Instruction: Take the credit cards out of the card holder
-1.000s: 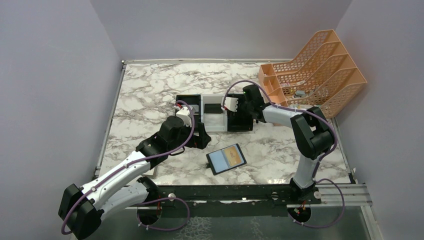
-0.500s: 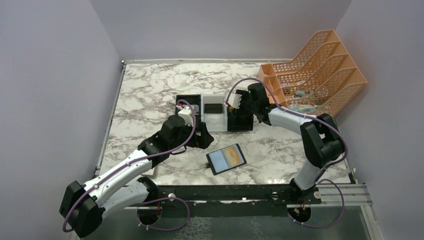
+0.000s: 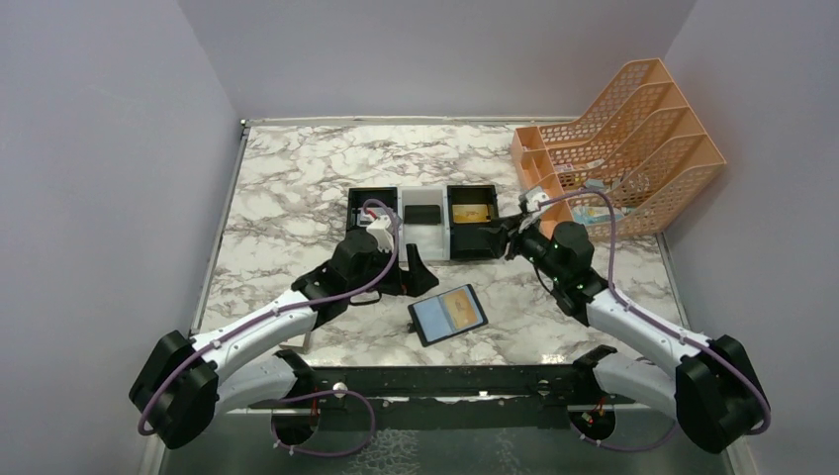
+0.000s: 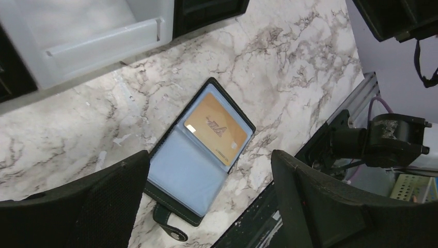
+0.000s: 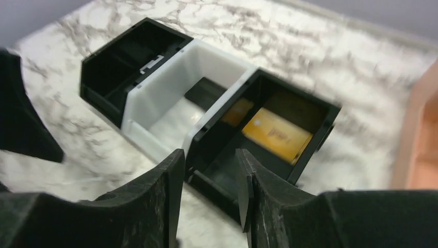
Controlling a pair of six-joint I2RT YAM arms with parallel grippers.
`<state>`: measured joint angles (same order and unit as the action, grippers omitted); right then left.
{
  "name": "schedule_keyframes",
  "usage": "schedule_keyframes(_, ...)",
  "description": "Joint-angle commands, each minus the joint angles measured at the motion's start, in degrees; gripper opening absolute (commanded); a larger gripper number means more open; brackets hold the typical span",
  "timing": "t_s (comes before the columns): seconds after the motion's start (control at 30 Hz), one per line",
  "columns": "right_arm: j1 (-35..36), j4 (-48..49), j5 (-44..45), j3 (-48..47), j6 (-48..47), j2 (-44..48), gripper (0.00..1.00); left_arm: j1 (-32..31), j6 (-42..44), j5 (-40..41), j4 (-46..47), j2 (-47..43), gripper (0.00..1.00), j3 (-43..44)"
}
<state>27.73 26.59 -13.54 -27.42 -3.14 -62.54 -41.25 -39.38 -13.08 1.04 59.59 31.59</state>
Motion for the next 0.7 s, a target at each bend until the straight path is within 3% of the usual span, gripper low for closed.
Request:
schedule_keyframes(0.0, 0.0, -4.4, 5.8, 4.8, 33.6, 4.5, 0.41, -2.4, -5.4, -0.4, 9.1, 2.4, 0.88, -1.6)
schedule_keyframes(0.1, 0.0, -1.2, -8.0, 8.5, 35.8, 5.1, 0.54, -5.3, -8.3, 2.8, 12.7, 5.7, 0.85, -2.3)
schedule_keyframes(0.17, 0.0, -0.8, -12.5, 9.3, 37.0, 5.1, 0.55, -7.8, -9.9, 4.4, 13.9, 8.8, 0.82, -1.7)
schedule_keyframes(0.23, 0.0, -6.0, -11.6, 8.4, 37.3, 5.0, 0.35, -10.8, -9.9, 6.3, 13.9, 11.5, 0.79, -0.3)
schedule_keyframes(0.27, 0.0, -8.8, -11.2, 7.6, 37.0, 4.8, 0.31, -11.9, -10.0, 7.0, 14.0, 12.4, 0.79, 0.2)
schedule_keyframes(0.4, 0.0, -16.2, -12.0, 6.3, 35.1, 3.7, 0.3, -15.6, -11.4, 11.0, 14.7, 14.9, 0.7, 0.4)
schedule_keyframes(0.67, 0.0, -20.8, -17.5, 5.5, 32.4, 0.0, 0.24, -17.2, -17.7, 12.6, 23.0, 20.8, 0.59, -1.3)
